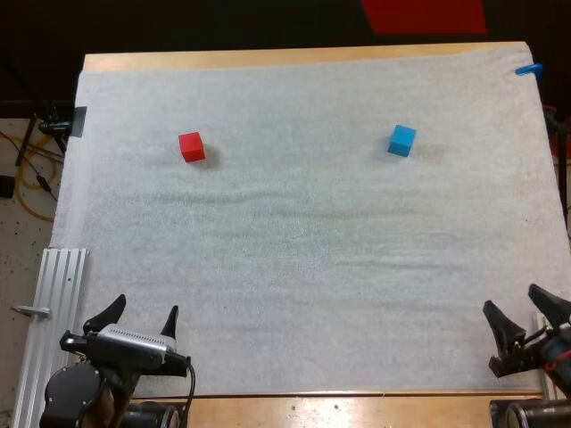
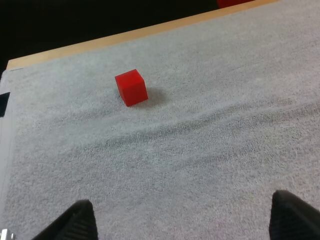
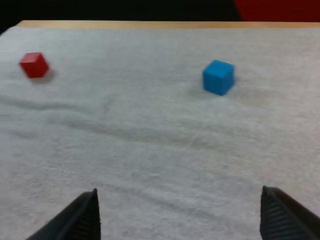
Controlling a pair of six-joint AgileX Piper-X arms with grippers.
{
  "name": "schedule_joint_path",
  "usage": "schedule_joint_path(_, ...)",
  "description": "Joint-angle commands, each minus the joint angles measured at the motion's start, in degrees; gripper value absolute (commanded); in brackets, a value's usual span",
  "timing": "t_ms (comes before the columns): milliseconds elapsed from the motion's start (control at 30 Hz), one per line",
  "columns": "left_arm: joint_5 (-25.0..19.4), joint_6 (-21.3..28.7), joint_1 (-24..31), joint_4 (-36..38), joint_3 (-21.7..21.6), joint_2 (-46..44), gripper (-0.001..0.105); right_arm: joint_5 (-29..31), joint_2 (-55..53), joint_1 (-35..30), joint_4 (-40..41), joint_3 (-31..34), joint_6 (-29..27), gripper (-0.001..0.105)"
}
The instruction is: Stack red cube on blue cube
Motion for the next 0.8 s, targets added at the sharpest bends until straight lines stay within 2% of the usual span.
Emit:
schedule_joint_path(0,0.1,-0.7,-0.1,-0.7,-0.1,-7.6,0.069,-3.4,2.3,0.0,-1.0,-2.1,-1.0,0.065)
schedule_joint_path(200,0.1,-0.7,-0.1,-0.7,-0.1,-7.6,0.069,-9.4,11.9,0.6,-4.4,-8.4,-0.9,0.065)
schedule_joint_path(333,0.1,-0.7,-0.1,-0.7,-0.1,-7.6,0.069,-12.3,18.1,3.6,-5.1,-12.3,-2.8,0.065)
schedule_joint_path(533,0.1,-0.7,-0.1,-0.7,-0.1,-7.6,0.069,-8.9,24.6,7.8,-5.7,-16.2,-3.1,0.065)
schedule_joint_path(700,0.0,-0.7,-0.1,-0.9,-0.1,-7.6,0.069,-7.6,26.6,8.9,-7.2,-16.3,-3.5,0.065)
schedule_joint_path(767,-0.3,-0.7,-0.1,-1.3,-0.1,-7.6,0.069,-7.6,26.6,8.9,-7.2,-16.3,-3.5,0.061)
